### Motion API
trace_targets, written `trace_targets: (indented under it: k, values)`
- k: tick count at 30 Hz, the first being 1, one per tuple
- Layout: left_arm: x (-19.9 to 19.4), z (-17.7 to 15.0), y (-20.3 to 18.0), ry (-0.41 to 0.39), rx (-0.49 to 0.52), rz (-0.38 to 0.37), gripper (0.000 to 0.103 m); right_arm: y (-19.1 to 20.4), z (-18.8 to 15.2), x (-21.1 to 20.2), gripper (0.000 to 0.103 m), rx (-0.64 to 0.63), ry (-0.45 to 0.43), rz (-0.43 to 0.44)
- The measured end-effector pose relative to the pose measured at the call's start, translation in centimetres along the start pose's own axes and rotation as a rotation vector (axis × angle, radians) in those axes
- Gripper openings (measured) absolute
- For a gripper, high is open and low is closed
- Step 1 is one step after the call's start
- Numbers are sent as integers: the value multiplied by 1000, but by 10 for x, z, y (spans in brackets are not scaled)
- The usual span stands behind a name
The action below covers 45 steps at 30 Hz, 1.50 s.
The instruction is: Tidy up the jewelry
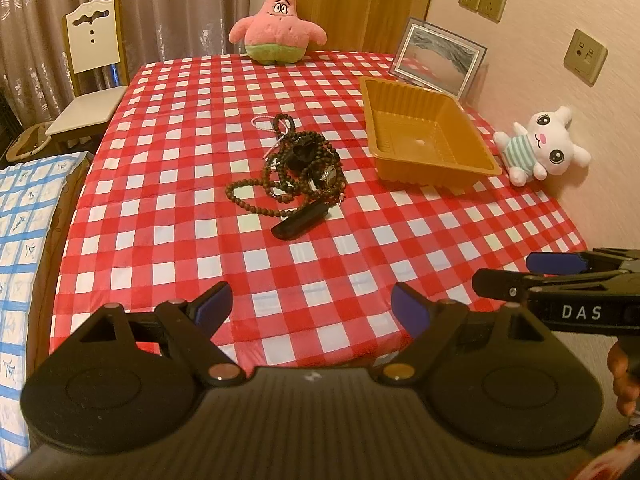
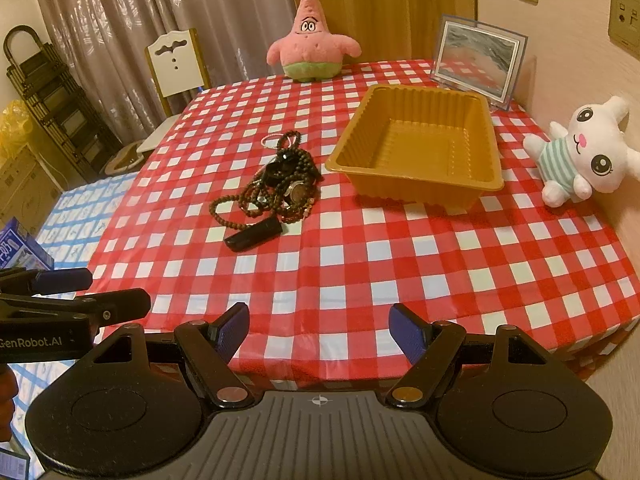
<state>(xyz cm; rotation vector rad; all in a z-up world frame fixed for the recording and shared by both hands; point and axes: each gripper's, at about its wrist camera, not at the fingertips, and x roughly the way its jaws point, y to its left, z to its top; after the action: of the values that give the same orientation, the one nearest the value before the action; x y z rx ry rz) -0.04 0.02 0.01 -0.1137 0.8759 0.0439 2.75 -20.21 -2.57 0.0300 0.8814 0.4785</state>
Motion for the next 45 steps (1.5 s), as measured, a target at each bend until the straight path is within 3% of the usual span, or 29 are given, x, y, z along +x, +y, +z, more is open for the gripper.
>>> trace_targets:
  k: [45]
  values:
    - [5,14,6,0,-2,-4,85,7,6,5,76,-2,2,-4]
